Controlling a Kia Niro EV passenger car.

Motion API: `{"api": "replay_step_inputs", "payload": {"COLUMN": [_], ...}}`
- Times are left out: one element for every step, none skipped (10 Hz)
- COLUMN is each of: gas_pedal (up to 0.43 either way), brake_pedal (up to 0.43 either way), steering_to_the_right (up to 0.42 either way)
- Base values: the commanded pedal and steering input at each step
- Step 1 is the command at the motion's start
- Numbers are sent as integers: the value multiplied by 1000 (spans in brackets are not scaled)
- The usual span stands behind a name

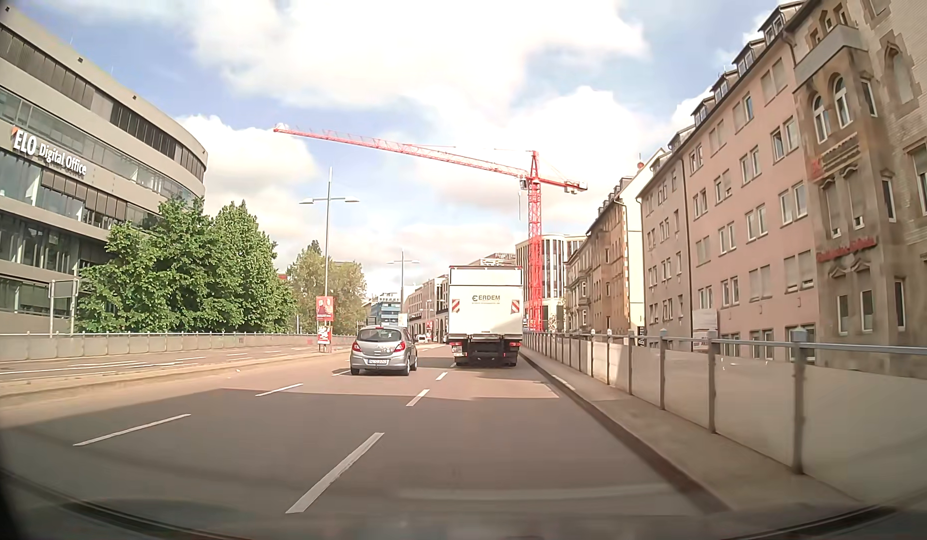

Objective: Follow the waypoints while adhering to traffic rules and regulations

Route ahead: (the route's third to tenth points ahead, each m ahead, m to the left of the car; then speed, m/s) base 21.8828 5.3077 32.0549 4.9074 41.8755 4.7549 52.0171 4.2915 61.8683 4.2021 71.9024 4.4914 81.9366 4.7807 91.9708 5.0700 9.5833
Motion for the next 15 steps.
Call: {"api": "replay_step_inputs", "payload": {"gas_pedal": [220, 220, 220, 220, 220, 220, 220, 209, 209, 209, 209, 197, 189, 59, 39], "brake_pedal": [0, 0, 0, 0, 0, 0, 0, 0, 0, 0, 0, 0, 0, 0, 0], "steering_to_the_right": [-8, -14, -18, -21, -25, -25, -26, -26, -26, -26, -26, -24, -17, -9, -6]}}
